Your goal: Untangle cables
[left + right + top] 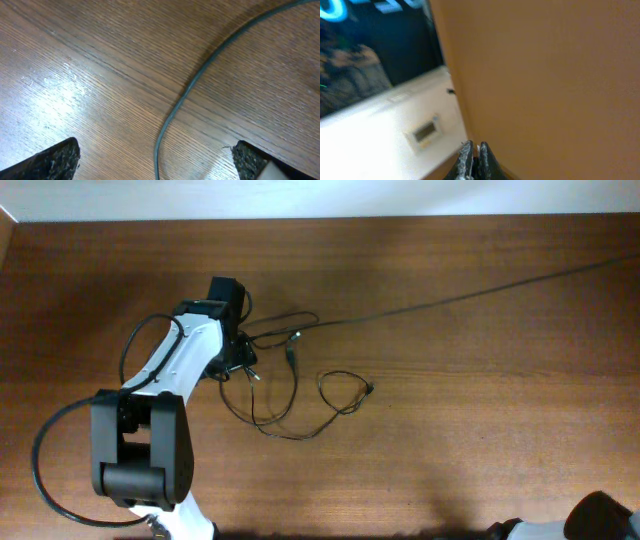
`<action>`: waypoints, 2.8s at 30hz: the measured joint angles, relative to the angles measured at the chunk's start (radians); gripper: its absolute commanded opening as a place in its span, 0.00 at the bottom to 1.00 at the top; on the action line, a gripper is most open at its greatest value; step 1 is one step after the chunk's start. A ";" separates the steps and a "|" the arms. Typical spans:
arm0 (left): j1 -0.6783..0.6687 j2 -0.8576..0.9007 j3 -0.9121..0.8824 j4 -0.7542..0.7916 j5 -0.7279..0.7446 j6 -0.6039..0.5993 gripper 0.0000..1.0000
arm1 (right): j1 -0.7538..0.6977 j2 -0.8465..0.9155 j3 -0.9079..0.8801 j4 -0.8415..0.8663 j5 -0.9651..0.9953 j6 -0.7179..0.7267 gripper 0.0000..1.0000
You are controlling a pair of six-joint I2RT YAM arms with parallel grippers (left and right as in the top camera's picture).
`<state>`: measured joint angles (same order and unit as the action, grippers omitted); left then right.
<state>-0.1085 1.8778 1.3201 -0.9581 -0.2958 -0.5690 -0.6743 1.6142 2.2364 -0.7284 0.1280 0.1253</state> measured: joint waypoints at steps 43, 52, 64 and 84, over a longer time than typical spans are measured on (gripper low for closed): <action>0.231 0.000 -0.008 0.069 1.111 -0.081 0.99 | 0.933 0.398 -0.616 -0.233 -0.274 0.567 0.87; 0.232 0.000 -0.008 0.068 1.080 -0.132 0.99 | 1.065 0.541 -0.623 -0.083 -0.022 0.736 0.39; 0.231 0.000 -0.008 -0.026 0.870 0.095 0.99 | 1.036 0.588 -0.583 -0.112 -0.030 0.570 0.04; 0.231 0.000 -0.008 -0.177 0.686 0.410 0.99 | 0.612 0.198 0.044 -0.955 0.030 0.090 0.04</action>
<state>0.1226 1.8778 1.3121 -1.1347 0.3901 -0.1593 -0.0624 1.8126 2.2803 -1.6833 0.1577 0.2153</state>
